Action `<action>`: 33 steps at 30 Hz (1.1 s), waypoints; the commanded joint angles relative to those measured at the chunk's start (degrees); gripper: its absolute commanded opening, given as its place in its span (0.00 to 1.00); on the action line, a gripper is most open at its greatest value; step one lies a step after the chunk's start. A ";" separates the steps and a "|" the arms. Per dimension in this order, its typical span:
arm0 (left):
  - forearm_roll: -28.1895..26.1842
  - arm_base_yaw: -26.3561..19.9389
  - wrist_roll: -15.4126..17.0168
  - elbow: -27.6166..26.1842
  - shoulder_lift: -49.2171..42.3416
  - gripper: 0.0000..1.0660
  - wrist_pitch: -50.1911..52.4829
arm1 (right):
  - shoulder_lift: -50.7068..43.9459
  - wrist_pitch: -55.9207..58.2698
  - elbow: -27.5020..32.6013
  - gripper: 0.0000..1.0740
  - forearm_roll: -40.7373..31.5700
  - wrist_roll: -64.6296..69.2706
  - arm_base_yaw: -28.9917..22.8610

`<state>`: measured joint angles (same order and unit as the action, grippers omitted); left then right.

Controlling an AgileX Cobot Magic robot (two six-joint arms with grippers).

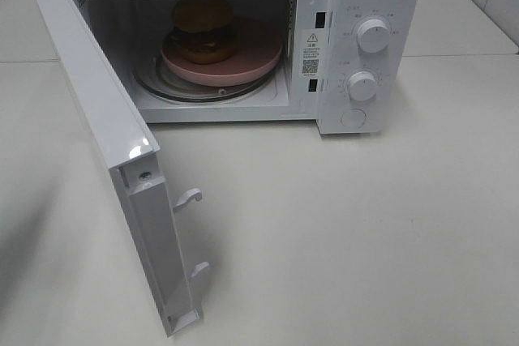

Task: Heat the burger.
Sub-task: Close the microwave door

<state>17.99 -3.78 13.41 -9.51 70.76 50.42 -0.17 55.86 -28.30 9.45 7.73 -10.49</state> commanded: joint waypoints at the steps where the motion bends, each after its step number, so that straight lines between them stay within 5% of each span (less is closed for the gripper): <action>1: 0.80 0.17 0.97 -0.40 5.10 0.00 7.22 | -1.78 -0.74 0.11 0.68 -0.17 -0.52 0.40; 16: 14.21 0.17 5.67 -10.54 20.45 0.00 9.97 | -1.78 -0.74 0.11 0.67 -0.17 -0.52 0.40; 33: 7.33 13.01 4.81 -18.11 27.73 0.00 9.68 | -1.78 -0.74 0.11 0.67 -0.17 -0.52 0.29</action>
<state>24.29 7.45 18.28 -26.01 98.03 59.01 -0.17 55.86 -28.30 9.45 7.73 -10.49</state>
